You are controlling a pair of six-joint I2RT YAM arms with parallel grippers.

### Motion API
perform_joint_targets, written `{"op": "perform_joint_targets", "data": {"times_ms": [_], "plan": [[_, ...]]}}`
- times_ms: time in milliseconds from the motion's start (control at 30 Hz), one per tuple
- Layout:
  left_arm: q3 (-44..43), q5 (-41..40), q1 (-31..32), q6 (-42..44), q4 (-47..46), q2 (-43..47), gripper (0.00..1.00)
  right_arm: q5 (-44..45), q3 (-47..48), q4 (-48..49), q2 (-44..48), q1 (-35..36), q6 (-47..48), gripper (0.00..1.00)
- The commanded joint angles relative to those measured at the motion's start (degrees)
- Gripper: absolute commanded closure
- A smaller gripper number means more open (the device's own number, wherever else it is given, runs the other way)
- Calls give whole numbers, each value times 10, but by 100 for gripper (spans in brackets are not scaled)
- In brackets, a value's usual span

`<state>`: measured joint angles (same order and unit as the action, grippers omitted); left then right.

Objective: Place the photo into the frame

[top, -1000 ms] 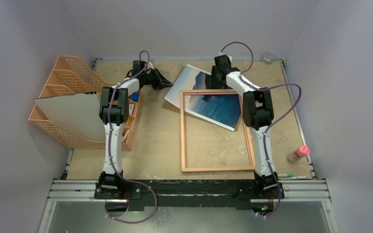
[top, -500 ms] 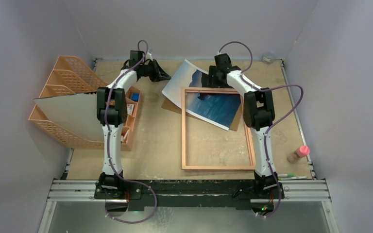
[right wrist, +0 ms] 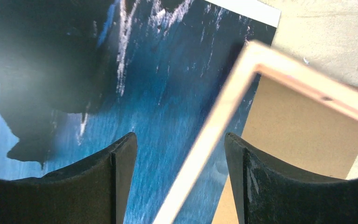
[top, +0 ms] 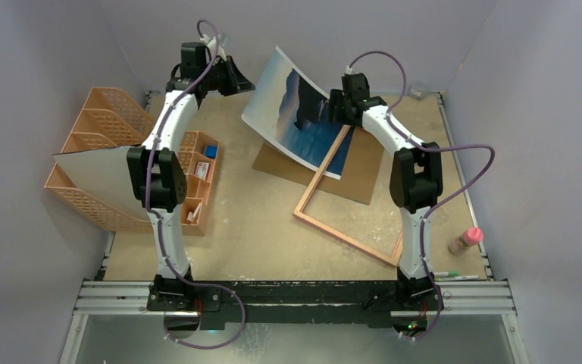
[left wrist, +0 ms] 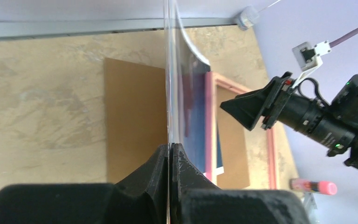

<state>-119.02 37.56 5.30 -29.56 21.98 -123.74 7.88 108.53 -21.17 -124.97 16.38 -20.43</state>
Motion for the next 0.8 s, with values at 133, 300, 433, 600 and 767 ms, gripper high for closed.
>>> {"op": "perform_joint_targets", "data": {"times_ms": [133,300,433,600,767], "plan": [[-54,-174,0,155,105,72,100,-34,2,10,25,0,-18,29],[-56,-280,0,172,108,104,100,-37,3,7,22,0,-22,29],[-52,-313,0,183,91,131,100,28,-4,-22,20,0,-43,29],[-53,-347,0,205,66,162,100,103,-42,-40,22,0,-70,28],[-31,-455,0,212,27,209,100,150,-91,-49,19,0,-91,29]]}}
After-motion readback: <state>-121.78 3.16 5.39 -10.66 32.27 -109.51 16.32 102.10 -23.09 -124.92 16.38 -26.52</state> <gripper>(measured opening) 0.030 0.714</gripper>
